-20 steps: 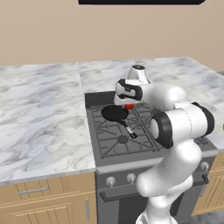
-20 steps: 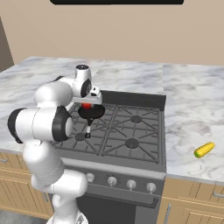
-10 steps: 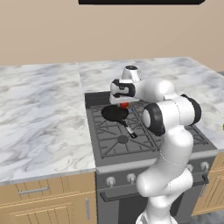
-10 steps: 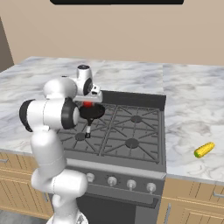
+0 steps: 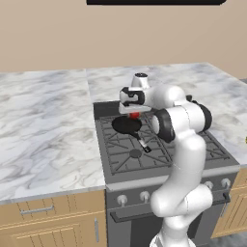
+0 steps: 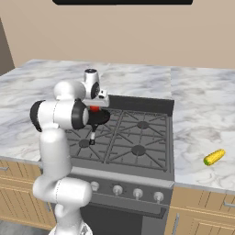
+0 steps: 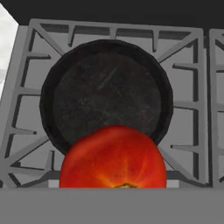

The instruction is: Put the tomato and corn in the pan. Then turn on the rear left burner and set the heat to medium.

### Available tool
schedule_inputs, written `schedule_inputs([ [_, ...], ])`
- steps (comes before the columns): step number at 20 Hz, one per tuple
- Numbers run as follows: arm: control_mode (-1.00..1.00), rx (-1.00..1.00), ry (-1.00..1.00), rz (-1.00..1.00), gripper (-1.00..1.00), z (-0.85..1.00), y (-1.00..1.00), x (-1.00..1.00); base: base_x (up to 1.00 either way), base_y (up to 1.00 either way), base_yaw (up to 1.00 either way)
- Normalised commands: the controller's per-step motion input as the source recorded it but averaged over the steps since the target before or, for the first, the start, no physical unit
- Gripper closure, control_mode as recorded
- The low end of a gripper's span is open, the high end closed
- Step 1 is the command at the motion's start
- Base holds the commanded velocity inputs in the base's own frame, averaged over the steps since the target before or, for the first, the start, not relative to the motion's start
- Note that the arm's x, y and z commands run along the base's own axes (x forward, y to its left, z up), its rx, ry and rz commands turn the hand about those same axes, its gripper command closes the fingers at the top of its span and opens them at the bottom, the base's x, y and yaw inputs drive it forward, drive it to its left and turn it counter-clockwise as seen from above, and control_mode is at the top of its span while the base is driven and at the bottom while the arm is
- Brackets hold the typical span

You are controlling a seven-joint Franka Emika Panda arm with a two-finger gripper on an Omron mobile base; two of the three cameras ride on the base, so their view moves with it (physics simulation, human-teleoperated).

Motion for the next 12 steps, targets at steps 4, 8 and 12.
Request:
schedule_inputs([
  [4, -1.0, 0.0, 0.0, 0.0, 1.0, -0.36, 0.0, 0.0, 0.0, 0.0, 0.0],
  [8, -1.0, 0.0, 0.0, 0.0, 1.0, -0.44, 0.0, 0.01, 0.0, 0.0, 0.0],
  [12, -1.0, 0.0, 0.0, 0.0, 1.0, -0.48, 0.02, 0.06, 0.0, 0.0, 0.0],
])
